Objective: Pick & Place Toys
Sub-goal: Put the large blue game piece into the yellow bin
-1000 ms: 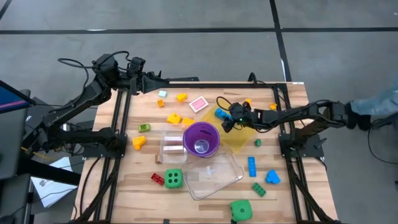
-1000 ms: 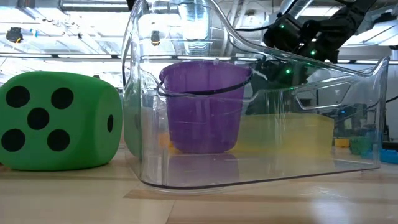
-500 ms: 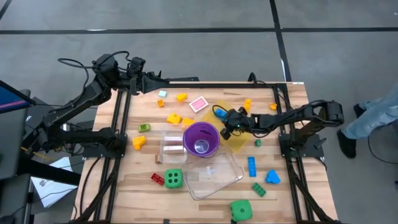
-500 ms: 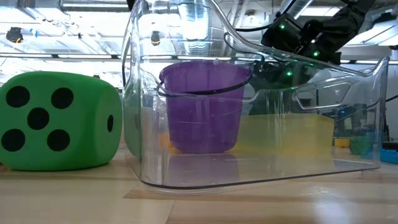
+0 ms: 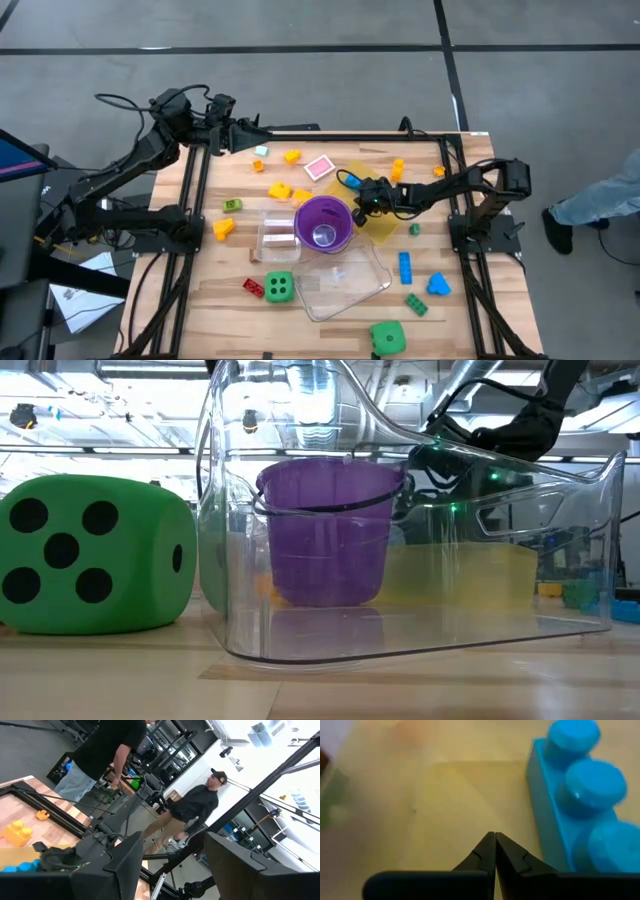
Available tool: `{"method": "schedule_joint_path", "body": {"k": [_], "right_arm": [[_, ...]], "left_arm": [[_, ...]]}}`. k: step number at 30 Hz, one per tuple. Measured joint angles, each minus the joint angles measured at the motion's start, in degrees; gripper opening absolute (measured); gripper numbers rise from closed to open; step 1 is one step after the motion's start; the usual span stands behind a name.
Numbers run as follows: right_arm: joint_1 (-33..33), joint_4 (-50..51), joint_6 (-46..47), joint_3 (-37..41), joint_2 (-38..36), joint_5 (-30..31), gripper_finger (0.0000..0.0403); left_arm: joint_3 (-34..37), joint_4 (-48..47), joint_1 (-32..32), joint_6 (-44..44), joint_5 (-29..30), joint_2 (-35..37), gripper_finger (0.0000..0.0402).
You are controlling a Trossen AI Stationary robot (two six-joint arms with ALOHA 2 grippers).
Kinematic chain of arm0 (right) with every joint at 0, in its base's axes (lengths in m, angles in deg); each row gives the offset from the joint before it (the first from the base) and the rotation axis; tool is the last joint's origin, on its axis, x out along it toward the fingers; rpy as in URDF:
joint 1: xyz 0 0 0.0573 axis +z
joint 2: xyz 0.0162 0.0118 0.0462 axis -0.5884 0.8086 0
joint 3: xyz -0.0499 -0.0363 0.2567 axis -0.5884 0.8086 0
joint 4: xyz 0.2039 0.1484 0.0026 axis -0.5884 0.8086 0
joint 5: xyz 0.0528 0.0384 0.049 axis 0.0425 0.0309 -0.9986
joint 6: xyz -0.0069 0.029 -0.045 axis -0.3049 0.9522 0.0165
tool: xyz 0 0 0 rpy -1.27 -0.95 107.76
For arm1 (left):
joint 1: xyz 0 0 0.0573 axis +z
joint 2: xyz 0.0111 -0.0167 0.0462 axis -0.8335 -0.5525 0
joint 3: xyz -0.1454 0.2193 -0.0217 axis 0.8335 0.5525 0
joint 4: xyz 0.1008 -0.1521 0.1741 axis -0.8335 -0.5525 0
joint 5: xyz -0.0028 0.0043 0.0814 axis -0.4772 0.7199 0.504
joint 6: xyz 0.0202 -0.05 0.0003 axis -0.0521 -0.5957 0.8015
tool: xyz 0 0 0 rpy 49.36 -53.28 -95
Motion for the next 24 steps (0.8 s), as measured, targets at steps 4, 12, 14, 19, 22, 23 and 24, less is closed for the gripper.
{"method": "schedule_joint_path", "body": {"k": [4,12,14,19,22,23,24], "right_arm": [[0.0,-0.1,1.1,0.0,-0.1,2.4,0.0001],[-0.8,-0.8,2.8,0.0,-0.1,4.0,0.0000],[-1.1,-0.6,3.9,0.0,-0.1,4.4,0.0000],[-1.5,-0.8,7.4,0.0,-0.1,7.3,0.0000],[-1.4,-1.5,8.0,0.0,-0.1,7.4,0.0000],[-1.4,-1.9,8.0,0.0,-0.1,7.4,0.0000],[-1.4,-2.4,8.0,0.0,-0.1,7.4,0.0000]], "left_arm": [[0.0,0.0,-0.6,0.0,0.0,0.0,0.0205],[0.0,0.0,-0.6,0.0,0.0,0.0,0.0205],[0.0,0.0,-0.6,0.0,0.0,0.0,0.0205],[0.0,0.0,-0.6,0.0,0.0,0.0,0.0205],[0.0,0.0,-0.6,0.0,0.0,0.0,0.0205],[0.0,0.0,-0.6,0.0,0.0,0.0,0.0205],[0.0,0.0,-0.6,0.0,0.0,0.0,0.0205]]}}
